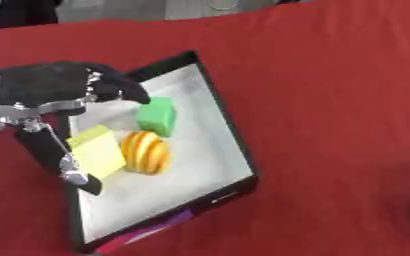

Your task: Pick up objects on the table and place them in the box.

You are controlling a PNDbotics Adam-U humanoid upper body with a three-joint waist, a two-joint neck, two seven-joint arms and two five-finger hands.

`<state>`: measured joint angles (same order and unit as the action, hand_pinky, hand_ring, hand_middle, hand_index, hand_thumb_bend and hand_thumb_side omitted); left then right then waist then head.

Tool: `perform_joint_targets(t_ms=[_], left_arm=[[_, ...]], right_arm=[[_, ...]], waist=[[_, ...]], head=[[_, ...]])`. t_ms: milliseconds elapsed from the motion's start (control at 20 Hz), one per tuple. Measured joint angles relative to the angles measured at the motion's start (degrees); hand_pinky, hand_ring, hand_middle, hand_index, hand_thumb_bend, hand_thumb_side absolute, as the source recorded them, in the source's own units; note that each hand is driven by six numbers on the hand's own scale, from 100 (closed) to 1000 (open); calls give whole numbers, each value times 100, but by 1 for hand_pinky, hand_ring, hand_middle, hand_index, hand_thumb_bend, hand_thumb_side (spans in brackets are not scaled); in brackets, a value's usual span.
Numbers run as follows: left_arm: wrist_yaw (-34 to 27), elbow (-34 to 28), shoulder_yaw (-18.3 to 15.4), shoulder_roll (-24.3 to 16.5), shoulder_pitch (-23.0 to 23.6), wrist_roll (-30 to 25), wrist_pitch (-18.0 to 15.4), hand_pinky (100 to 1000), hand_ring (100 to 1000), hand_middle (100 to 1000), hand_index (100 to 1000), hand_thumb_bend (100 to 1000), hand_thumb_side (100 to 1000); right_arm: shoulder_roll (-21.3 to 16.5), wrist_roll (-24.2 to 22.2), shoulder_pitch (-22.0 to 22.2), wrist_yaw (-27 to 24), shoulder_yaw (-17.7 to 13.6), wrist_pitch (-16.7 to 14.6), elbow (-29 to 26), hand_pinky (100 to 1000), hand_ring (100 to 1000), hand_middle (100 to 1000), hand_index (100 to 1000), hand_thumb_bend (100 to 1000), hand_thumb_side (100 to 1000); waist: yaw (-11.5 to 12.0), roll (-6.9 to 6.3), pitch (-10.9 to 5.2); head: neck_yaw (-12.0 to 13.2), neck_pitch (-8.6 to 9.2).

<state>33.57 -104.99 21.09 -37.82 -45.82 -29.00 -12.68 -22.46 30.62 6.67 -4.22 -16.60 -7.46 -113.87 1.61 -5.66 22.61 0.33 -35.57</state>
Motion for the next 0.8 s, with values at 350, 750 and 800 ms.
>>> perform_joint_targets(t_ms=[350, 750, 800], left_arm=[[-1720, -824, -1463, -14, 834, 1918, 994, 683, 774, 776, 828, 100, 420], [-4768, -865, -2823, 52, 1824, 3734, 585, 629, 741, 752, 790, 100, 659], [-4991, -868, -2938, 102, 1937, 3845, 527, 628, 740, 752, 789, 100, 670]], right_arm=[[-2, 108, 73, -13, -106, -246, 0, 965, 1000, 730, 788, 100, 470], [49, 152, 115, -8, -110, -343, 0, 965, 1000, 730, 787, 100, 470], [73, 159, 115, -7, -113, -350, 0, 965, 1000, 730, 787, 100, 470]], waist=[[93, 55, -31], [203, 217, -35], [205, 241, -35]], head=[[-156, -1], [-305, -30], [-317, -34]])
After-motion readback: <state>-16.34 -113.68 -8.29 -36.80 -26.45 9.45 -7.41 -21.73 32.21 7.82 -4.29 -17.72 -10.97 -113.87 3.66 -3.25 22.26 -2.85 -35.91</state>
